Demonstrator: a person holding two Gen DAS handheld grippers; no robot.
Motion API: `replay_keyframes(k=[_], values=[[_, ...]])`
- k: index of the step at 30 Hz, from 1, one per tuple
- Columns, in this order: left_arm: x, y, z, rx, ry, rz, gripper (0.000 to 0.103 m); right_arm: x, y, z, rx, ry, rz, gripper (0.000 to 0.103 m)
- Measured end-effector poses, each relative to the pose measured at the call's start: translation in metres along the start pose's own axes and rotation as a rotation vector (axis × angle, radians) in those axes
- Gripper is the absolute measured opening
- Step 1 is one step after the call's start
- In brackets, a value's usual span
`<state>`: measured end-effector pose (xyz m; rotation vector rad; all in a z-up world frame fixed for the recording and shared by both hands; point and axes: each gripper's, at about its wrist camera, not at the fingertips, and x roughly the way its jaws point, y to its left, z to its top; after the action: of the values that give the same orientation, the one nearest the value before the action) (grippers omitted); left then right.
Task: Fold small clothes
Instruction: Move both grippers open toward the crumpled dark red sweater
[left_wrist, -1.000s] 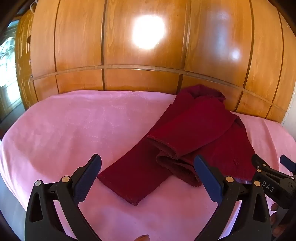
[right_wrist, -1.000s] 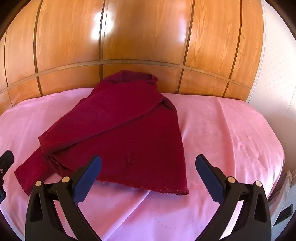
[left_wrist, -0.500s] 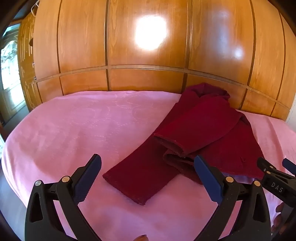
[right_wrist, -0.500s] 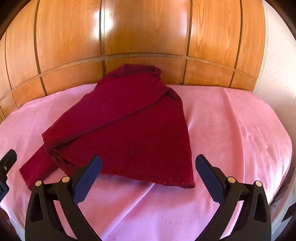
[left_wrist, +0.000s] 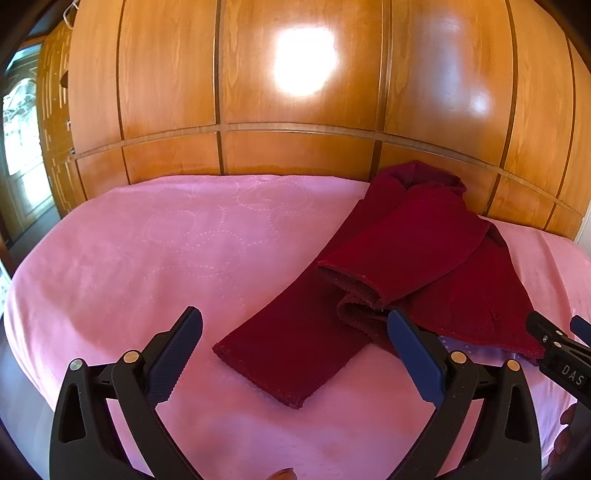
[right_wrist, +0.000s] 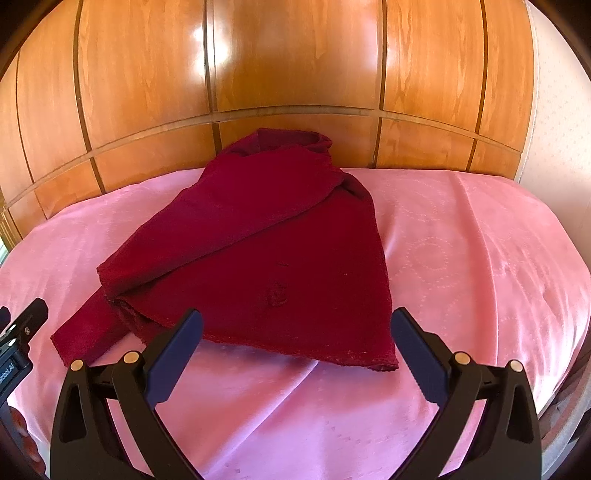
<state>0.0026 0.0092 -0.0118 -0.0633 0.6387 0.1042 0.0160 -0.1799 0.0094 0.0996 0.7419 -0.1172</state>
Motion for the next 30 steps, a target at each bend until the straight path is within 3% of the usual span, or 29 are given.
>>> replay_keyframes(k=[18,23,30], values=[[0.007,0.012,0.001,0.003,0.014,0.013,0.099,-0.006,0.018,0.004,-0.042,-0.025,0.098,0.101],[0.009,0.012,0.000,0.008,0.021,0.017,0.099,-0.007,0.021,0.004,-0.058,-0.032,0.110,0.083],[0.011,0.014,0.000,0.008,0.026,0.024,0.099,-0.002,0.017,0.006,-0.026,-0.007,0.149,0.082]])
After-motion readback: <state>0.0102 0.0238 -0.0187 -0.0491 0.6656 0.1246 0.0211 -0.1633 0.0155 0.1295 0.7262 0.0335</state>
